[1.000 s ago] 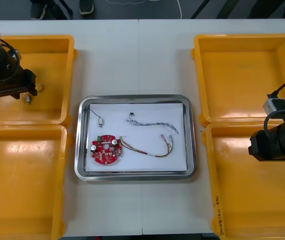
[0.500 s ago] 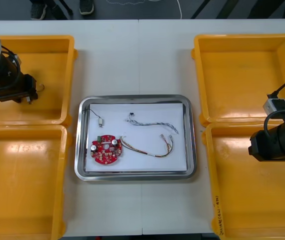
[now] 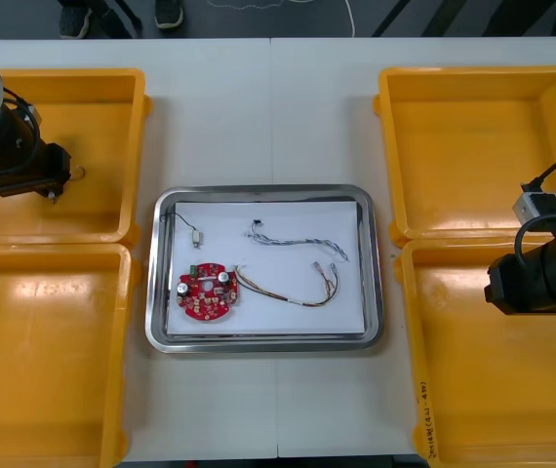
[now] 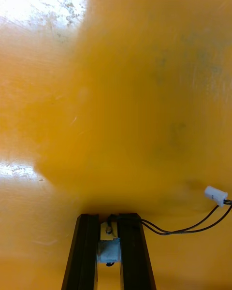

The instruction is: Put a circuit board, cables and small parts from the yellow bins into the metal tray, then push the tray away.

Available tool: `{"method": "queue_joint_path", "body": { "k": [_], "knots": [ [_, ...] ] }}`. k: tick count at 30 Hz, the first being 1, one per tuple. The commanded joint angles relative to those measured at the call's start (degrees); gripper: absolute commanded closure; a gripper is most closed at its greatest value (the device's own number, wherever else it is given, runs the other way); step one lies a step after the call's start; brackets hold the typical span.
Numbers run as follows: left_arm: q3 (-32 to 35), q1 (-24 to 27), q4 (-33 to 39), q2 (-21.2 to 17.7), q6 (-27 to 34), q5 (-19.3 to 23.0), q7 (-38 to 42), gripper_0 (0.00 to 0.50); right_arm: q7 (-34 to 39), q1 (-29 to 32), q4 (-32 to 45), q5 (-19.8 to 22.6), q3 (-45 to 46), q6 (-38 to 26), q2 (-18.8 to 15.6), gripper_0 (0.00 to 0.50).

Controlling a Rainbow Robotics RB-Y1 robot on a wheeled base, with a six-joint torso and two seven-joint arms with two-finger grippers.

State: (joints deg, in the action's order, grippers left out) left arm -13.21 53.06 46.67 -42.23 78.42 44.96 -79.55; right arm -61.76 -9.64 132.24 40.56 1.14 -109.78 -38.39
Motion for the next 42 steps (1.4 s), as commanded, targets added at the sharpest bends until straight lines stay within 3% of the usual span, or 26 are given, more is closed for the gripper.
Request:
{"method": "queue_joint_path", "body": {
  "k": [1, 9, 23, 31, 42],
  "knots": [
    [0.6, -1.0, 2.1, 0.5, -0.1, -0.8, 5.1, 0.5, 0.9, 0.8, 0.9, 0.4, 1.6, -0.2, 0.2, 0.039],
    [6.5, -0.9, 10.5, -0.2, 6.0, -2.3, 6.2, 0.5, 0.8, 0.8, 1.0, 0.2, 1.8, -0.2, 0.2, 0.042],
    [14.8, -0.9, 27.7, -2.2, 22.8, -4.3, 7.1, 0.5, 0.5, 0.8, 0.9, 0.3, 1.6, -0.2, 0.2, 0.039],
    [16.6, -0.9, 34.8, -2.9, 31.1, -3.8, 8.0, 0.5, 0.5, 0.8, 1.0, 0.2, 1.6, -0.2, 0.2, 0.041],
    [15.6, -0.9, 43.5, -2.9, 31.6, -2.0, 11.6, 0.5, 0.3, 0.7, 1.0, 0.0, 1.6, -0.2, 0.2, 0.039]
  ]
}}
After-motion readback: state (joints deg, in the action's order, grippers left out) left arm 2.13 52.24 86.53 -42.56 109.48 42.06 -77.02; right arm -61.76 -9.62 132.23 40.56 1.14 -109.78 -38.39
